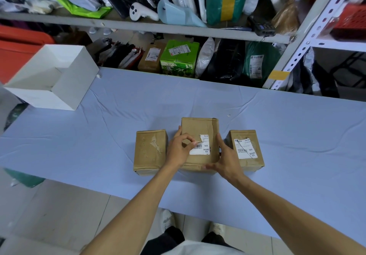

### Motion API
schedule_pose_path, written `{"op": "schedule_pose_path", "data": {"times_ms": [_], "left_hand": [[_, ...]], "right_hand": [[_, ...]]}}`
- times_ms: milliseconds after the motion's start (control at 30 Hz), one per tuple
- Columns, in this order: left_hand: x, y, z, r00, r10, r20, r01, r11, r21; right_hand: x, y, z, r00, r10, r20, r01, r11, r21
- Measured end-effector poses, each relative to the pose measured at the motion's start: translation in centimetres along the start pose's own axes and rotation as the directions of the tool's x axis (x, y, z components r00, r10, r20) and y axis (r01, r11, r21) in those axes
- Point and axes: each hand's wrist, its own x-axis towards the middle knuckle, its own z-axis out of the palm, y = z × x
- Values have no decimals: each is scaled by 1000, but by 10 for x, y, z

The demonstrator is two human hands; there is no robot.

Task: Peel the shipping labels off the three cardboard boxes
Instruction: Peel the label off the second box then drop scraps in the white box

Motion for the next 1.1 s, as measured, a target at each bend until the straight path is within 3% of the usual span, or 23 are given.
{"op": "schedule_pose_path", "data": {"times_ms": [1100], "left_hand": [[-8, 3, -5, 999, -40, 26, 41, 998, -57]], "right_hand": [[-4, -11, -2, 1000, -9, 21, 9, 1000, 28]]}}
